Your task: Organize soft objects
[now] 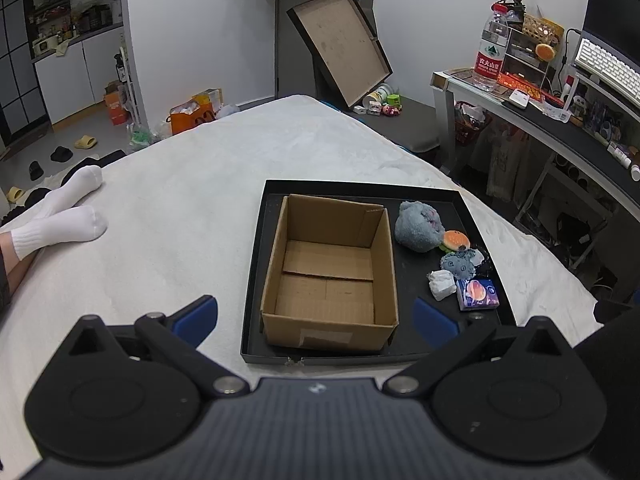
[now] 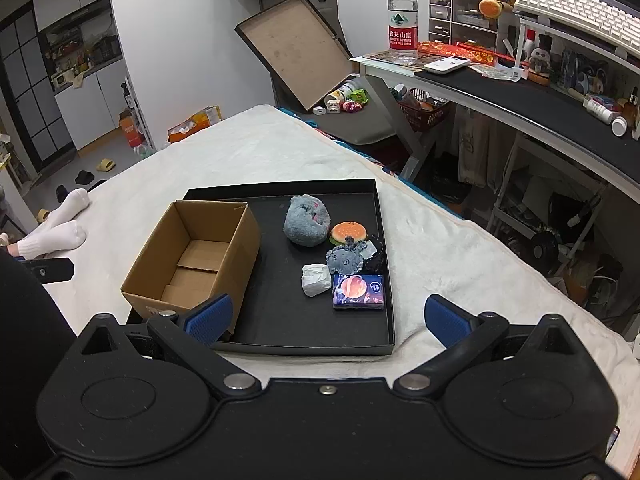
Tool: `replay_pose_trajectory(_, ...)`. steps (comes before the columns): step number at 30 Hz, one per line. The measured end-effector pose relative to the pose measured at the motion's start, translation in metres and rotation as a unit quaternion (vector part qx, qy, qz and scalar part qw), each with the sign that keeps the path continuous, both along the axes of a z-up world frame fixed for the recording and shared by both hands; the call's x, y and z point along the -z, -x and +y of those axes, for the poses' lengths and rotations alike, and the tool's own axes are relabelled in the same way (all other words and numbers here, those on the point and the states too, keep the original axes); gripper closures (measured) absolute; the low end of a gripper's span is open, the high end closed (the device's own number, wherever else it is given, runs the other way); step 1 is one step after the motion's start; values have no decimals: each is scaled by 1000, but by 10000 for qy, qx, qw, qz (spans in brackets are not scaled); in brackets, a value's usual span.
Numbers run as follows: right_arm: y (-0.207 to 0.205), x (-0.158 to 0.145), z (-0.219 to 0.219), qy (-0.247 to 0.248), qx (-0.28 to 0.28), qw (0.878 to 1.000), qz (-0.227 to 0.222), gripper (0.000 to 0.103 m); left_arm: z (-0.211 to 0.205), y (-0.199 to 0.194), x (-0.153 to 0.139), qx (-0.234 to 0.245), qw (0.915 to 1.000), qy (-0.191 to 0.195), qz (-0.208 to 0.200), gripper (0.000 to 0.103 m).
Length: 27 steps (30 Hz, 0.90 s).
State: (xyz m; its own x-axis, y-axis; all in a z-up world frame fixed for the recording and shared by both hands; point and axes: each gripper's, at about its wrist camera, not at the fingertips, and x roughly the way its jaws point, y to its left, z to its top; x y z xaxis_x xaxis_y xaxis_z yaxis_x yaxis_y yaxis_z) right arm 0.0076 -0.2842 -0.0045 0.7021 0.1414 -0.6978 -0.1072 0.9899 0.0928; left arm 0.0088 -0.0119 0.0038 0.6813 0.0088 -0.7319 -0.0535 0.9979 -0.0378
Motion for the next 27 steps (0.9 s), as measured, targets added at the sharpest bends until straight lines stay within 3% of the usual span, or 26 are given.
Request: replay_pose_trajectory(27,1,0,2,29,-63,10000,-34,0,7,-1,-2,1,10000,29,-49,0)
